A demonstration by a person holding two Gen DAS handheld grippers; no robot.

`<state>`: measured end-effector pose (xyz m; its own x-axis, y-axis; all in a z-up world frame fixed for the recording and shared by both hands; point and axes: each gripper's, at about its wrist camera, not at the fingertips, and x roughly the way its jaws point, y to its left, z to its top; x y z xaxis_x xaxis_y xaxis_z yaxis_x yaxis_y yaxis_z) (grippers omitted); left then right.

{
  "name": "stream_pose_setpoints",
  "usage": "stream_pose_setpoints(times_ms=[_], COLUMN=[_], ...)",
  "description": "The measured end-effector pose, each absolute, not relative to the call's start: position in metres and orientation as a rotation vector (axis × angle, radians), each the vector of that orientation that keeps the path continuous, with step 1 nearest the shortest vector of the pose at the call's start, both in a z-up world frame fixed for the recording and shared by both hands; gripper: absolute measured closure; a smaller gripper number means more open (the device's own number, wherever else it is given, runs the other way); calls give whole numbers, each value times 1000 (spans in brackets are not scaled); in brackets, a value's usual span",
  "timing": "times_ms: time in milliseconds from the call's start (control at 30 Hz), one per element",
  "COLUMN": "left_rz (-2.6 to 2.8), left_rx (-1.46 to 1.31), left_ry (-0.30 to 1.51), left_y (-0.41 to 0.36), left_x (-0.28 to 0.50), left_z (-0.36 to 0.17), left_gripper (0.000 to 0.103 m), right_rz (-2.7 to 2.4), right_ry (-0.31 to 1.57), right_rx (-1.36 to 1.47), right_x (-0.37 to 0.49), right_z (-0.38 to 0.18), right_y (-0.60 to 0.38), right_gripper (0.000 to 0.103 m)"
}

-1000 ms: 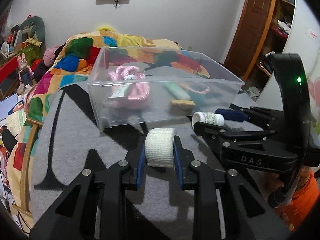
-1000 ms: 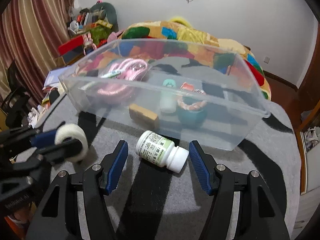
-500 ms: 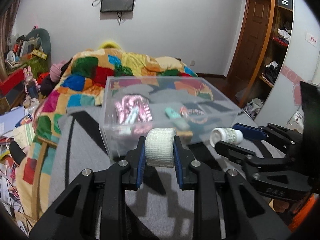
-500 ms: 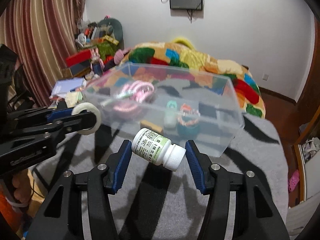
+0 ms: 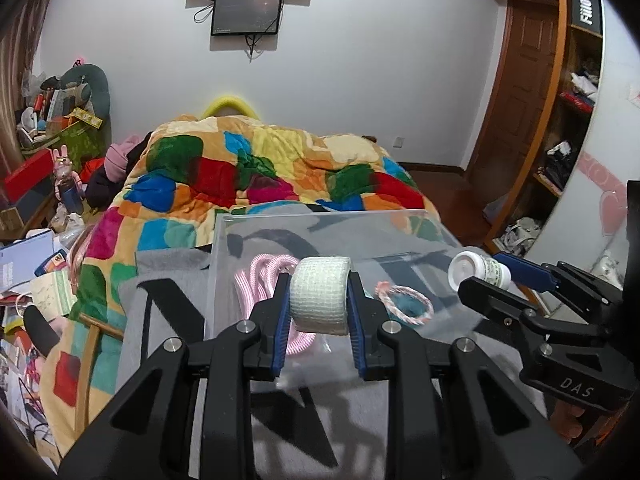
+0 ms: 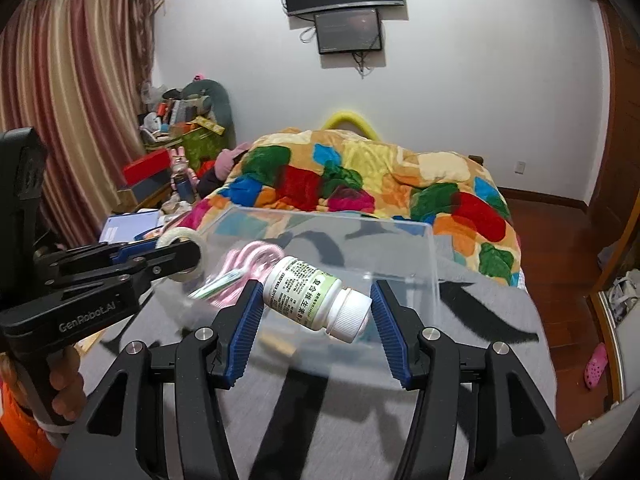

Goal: Organize objects
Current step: 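Carry the white tape roll and pill bottle into the clear box and release both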

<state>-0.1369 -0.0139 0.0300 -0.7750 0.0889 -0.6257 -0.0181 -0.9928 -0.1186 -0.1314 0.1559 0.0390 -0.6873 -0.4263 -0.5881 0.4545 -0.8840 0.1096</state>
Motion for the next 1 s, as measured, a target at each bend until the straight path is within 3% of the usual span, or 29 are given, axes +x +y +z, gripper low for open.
stream_pose_setpoints(times_ms=[400, 467, 533, 767, 1000], left_rz=[2817, 2810, 2811, 2855, 2910], left_rx=[-1222, -1227, -1217, -1121, -980], left_ry=[-155, -150, -150, -102, -10], left_y=[-9, -9, -8, -7, 1], left_x=[-172, -169, -165, -142, -107], left_z=[-11, -12, -11, 7, 22], left_gripper=[77, 73, 60, 53, 30], right_rz=[-2431, -2419, -2421, -2453, -2485], right_ry=[44, 71, 96, 116, 115], right_rx=[1047, 1044, 1031, 963, 865], right_x=[-178, -174, -169, -152, -119], right_z=[0, -2, -1, 15, 31], right_y=[142, 140, 139, 146, 161], right_gripper=[51, 51, 51, 43, 29])
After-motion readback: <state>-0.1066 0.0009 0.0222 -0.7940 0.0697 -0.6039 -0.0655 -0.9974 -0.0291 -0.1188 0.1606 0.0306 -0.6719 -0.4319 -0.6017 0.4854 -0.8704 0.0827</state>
